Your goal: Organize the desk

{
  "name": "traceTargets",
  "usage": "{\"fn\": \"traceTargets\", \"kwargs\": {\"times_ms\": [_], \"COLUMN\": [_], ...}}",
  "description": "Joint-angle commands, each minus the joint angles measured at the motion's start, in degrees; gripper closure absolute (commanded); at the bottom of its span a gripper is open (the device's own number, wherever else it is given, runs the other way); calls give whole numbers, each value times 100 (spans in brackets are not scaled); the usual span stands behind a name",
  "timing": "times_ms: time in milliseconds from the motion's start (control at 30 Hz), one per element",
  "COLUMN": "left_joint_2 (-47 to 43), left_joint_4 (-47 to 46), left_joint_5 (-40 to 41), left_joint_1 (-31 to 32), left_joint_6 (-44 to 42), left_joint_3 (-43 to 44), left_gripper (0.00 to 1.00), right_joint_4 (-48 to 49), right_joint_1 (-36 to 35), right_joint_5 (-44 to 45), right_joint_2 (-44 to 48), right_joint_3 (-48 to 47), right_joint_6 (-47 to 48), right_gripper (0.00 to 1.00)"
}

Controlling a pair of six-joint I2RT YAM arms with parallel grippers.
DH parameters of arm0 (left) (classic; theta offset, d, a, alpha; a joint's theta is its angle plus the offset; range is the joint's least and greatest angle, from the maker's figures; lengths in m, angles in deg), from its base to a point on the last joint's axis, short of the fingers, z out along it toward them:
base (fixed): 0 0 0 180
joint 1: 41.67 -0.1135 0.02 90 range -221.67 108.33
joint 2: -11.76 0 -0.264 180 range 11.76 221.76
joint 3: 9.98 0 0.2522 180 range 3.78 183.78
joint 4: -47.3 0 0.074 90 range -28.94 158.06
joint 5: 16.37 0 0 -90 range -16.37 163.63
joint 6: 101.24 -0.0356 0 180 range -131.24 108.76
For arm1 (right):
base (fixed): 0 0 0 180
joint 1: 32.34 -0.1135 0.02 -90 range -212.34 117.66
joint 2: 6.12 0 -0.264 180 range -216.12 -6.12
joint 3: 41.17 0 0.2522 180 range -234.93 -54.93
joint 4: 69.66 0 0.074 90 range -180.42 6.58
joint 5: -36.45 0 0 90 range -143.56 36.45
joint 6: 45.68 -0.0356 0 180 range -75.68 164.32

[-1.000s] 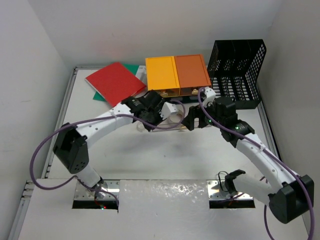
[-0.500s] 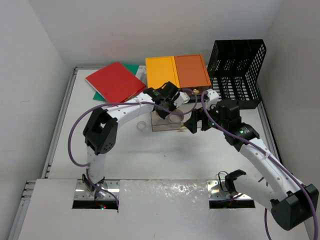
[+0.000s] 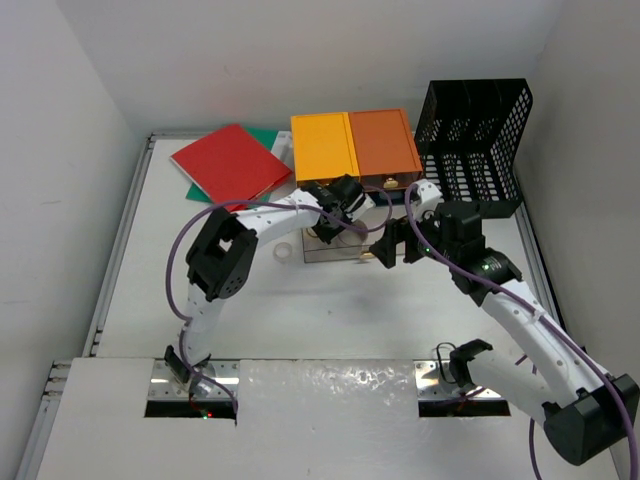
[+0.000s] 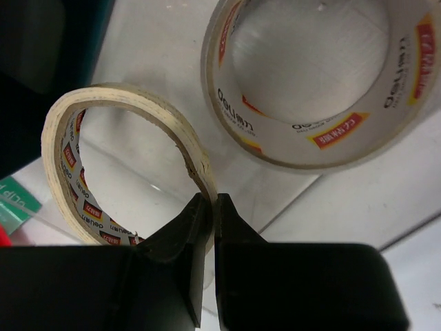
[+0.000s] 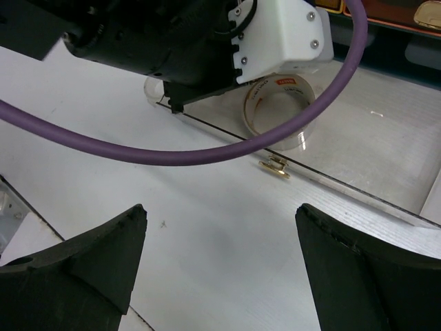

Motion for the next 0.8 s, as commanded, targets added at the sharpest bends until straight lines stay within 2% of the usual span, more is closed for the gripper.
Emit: {"fn": "traceTargets", "kwargs": {"times_ms": [0,200,300,400,433,533,633,767], "left_joint_2": [86,17,-62,-27,8,-44,-237,-615], "left_joint_4": [-90,25,-37,173,278,630,850,1622], "left_joint_5": [106,-1211,-1309,-1196,-1152,-1011,-669,-266], "left_joint_1": [59,59,59,59,59,59,59,59], "left_joint_6": [144,74,13,-58,-66,-110,-181,-277], "left_joint_3": [252,349,367,498,612,727,902,1736], "left_gripper": [100,100,98,82,67,51,48,46], "right_joint_4": [65,73,100,65,47,-6,-76,-199], "right_joint_1": [15,7,7,15,7,15,15,7], "right_joint_5": [57,66,31,-5,-13,13,231,487], "right_joint_2": [81,90,46,37,37,72,37,-16], "right_joint_3": [-10,-2,-2,-28,-37,-37,-45,-125], "right_joint_6": [61,61,43,43,34,78,166,245], "right_gripper": [14,14,14,14,14,13,11,11]}}
